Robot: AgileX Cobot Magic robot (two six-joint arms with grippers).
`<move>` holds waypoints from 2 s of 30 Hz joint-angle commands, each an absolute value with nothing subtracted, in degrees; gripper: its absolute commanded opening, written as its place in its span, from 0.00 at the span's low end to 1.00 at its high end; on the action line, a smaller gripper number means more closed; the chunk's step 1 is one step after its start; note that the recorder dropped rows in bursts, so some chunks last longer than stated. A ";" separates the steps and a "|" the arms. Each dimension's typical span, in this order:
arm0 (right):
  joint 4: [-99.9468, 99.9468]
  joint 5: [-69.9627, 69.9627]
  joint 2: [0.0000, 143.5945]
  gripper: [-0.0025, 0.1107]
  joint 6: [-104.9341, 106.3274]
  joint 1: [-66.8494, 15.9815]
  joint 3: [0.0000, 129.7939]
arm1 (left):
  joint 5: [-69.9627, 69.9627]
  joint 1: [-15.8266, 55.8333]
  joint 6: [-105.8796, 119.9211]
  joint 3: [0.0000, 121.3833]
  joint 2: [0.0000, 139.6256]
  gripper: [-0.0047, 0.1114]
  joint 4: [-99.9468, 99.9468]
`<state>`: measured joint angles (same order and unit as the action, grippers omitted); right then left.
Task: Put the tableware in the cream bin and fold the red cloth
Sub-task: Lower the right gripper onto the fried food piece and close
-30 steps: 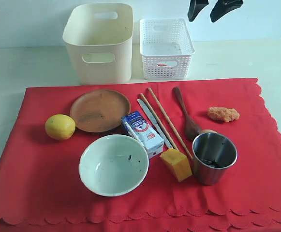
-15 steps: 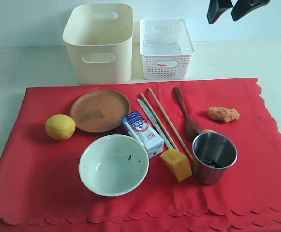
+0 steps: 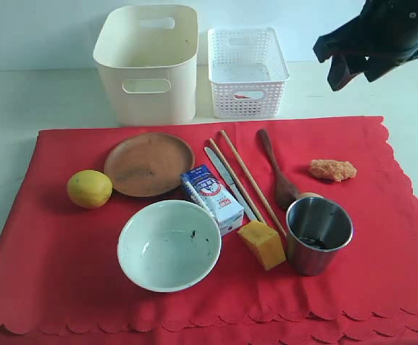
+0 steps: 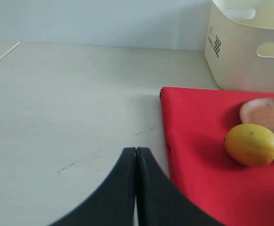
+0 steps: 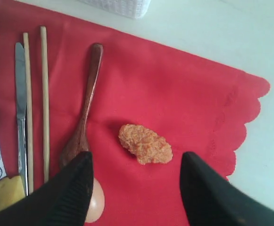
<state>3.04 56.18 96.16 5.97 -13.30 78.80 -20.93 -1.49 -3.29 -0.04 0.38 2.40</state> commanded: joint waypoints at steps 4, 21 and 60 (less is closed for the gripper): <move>2.56 49.61 95.82 0.50 8.14 -13.36 71.58 | -20.26 -1.60 -3.13 0.00 0.00 0.04 2.12; 2.56 43.83 103.11 0.50 16.51 -13.36 67.14 | -20.26 -1.60 -3.13 0.00 0.00 0.04 2.12; 2.43 33.51 117.99 0.23 28.05 -13.36 67.25 | -20.26 -1.60 -3.13 0.00 0.00 0.04 2.12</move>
